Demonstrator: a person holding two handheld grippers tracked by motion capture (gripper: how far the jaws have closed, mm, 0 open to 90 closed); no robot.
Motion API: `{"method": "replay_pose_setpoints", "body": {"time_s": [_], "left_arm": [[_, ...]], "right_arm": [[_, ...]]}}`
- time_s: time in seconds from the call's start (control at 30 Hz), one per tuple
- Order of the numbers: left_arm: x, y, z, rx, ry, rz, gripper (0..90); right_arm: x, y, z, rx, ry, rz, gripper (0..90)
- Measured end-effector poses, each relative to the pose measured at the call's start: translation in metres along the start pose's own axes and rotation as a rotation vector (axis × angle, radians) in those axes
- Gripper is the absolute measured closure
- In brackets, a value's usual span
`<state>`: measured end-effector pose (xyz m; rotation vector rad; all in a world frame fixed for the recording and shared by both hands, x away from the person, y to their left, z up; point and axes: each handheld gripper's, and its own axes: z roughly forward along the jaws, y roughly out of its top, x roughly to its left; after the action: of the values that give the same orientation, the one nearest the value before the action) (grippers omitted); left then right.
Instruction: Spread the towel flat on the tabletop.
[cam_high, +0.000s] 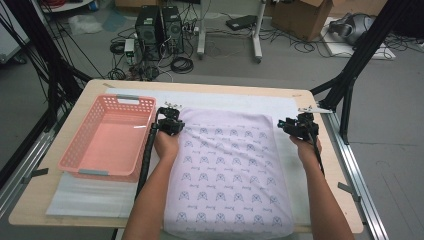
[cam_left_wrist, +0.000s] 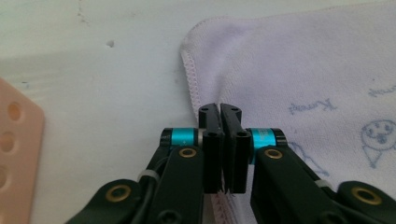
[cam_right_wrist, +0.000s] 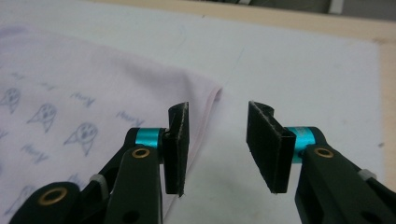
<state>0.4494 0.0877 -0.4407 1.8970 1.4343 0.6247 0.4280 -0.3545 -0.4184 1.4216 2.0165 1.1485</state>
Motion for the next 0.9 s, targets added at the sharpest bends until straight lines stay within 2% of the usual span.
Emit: {"method": "replay_pose_setpoints", "body": {"time_s": [0.07, 0.1, 0.2, 0.23, 0.27, 0.3, 0.33, 0.37, 0.4, 0.43, 0.47, 0.5, 0.53, 0.57, 0.6, 0.67, 0.73, 0.83, 0.9], "left_arm": [[0.000, 0.000, -0.001, -0.001, -0.013, -0.009, 68.0], [0.000, 0.000, -0.001, -0.003, -0.036, -0.028, 62.1], [-0.002, -0.001, -0.005, -0.033, -0.089, -0.029, 54.1], [-0.003, -0.003, -0.008, -0.064, -0.101, -0.033, 53.7], [-0.003, -0.004, -0.009, -0.075, -0.107, -0.037, 51.5], [-0.003, -0.007, -0.010, -0.075, -0.128, -0.042, 50.4], [-0.003, -0.008, -0.012, -0.079, -0.133, -0.043, 49.8], [-0.003, -0.009, -0.012, -0.077, -0.137, -0.041, 48.6], [-0.003, -0.010, -0.014, -0.065, -0.147, -0.035, 48.3], [-0.004, -0.011, -0.015, -0.064, -0.154, -0.032, 46.8], [-0.004, -0.012, -0.018, -0.077, -0.158, -0.030, 45.6], [-0.005, -0.014, -0.020, -0.085, -0.166, -0.023, 46.2], [-0.007, -0.016, -0.022, -0.081, -0.169, -0.010, 46.0], [-0.009, -0.018, -0.024, -0.073, -0.174, 0.005, 45.9], [-0.010, -0.020, -0.026, -0.072, -0.177, 0.023, 45.8], [-0.012, -0.025, -0.030, -0.076, -0.186, 0.038, 46.0], [-0.012, -0.031, -0.033, -0.075, -0.192, 0.049, 46.0], [-0.013, -0.036, -0.037, -0.028, -0.200, 0.069, 45.3], [-0.015, -0.040, -0.041, -0.052, -0.173, 0.070, 47.2]], "right_arm": [[0.001, -0.006, 0.007, 0.050, 0.048, 0.011, 55.9], [0.002, -0.008, 0.011, 0.062, 0.052, 0.003, 55.9], [0.011, -0.014, 0.026, 0.125, 0.060, -0.015, 60.1], [0.016, -0.016, 0.030, 0.141, 0.036, -0.049, 64.4], [0.020, -0.015, 0.030, 0.140, 0.008, -0.107, 78.7], [0.020, -0.014, 0.031, 0.146, 0.047, -0.114, 87.6], [0.021, -0.011, 0.031, 0.162, 0.023, -0.140, 88.0], [0.021, -0.009, 0.031, 0.167, -0.035, -0.162, 88.2], [0.021, -0.009, 0.031, 0.161, -0.073, -0.174, 88.3], [0.018, -0.008, 0.030, 0.143, -0.104, -0.167, 88.3], [0.014, -0.009, 0.029, 0.130, -0.114, -0.137, 88.2], [0.011, -0.011, 0.030, 0.120, -0.093, -0.085, 87.5], [0.009, -0.013, 0.031, 0.118, -0.077, -0.055, 85.1], [0.009, -0.015, 0.030, 0.105, -0.081, -0.046, 75.8], [0.010, -0.016, 0.029, 0.099, -0.095, -0.051, 67.0], [0.009, -0.016, 0.024, 0.098, -0.075, -0.030, 60.0], [0.009, -0.017, 0.016, 0.083, -0.060, -0.024, 56.2], [0.008, -0.016, 0.006, 0.099, -0.045, -0.024, 52.7], [0.010, -0.017, -0.002, 0.087, -0.029, -0.036, 52.4]]}}
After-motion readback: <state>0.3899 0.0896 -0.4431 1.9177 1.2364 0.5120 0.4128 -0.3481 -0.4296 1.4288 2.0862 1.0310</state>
